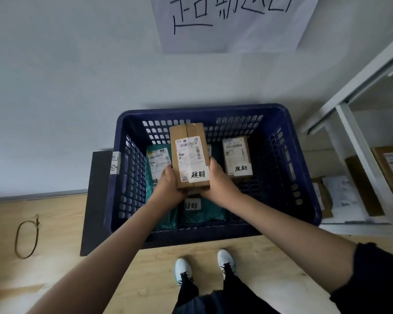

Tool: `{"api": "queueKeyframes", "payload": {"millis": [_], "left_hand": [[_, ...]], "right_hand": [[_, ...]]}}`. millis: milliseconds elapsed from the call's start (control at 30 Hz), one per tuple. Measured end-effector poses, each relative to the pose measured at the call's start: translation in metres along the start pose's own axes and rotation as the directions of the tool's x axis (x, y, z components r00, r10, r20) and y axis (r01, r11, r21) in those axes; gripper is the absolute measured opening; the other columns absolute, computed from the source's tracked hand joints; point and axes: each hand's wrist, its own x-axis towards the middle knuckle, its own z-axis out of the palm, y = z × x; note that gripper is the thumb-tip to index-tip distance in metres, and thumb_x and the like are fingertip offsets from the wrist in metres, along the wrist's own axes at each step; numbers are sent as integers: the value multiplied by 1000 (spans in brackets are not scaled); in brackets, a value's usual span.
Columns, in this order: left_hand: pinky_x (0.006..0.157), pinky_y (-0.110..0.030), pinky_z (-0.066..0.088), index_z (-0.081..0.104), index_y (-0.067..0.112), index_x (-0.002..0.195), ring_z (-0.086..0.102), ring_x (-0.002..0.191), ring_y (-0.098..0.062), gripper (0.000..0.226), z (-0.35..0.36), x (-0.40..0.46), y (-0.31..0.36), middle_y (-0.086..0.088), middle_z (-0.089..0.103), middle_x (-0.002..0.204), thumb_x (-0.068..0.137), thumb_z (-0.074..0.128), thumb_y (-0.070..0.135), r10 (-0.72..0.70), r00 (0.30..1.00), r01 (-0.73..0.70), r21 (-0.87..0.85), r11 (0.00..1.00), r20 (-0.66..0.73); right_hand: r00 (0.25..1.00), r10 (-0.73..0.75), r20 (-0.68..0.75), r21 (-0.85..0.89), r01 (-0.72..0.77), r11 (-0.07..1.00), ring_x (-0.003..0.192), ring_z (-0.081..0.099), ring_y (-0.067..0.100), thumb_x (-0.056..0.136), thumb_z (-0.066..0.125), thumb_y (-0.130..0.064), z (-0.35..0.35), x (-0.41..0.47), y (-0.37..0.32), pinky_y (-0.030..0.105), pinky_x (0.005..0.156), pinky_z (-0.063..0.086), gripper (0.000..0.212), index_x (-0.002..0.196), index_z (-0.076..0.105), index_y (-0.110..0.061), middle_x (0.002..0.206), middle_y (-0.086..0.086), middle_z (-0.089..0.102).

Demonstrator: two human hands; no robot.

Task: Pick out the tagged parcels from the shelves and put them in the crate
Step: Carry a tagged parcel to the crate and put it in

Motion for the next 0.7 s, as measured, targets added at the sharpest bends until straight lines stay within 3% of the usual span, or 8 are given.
{"api": "queueKeyframes", "payload": {"millis": [200,500,700], "left_hand": [[91,-29,49,30,11,146,52,116,-15,101,0,11,-7,-1,52,132,66,90,28,25,1000,-25,-16,1000,-18],[92,-26,42,37,12,142,50,115,-16,85,-9,9,-5,-4,49,134,72,85,19,70,997,-69,31,997,-23],[96,-31,44,29,16,149,50,125,-24,92,-21,-8,1,-8,40,145,75,83,23,155,988,-153,81,985,-25]], "right_hand": [[1000,-6,-7,-15,6,1000,109,60,29,79,82,-32,4,7,6,44,87,57,106,156,10,-18,135,14,46],[1000,14,3,-20,-14,1000,107,62,26,77,85,-32,3,7,3,42,86,58,113,158,7,-23,137,13,48],[1000,11,22,-49,-10,999,108,59,20,71,87,-20,-8,-2,-2,37,89,56,110,156,16,-26,130,5,48]]}}
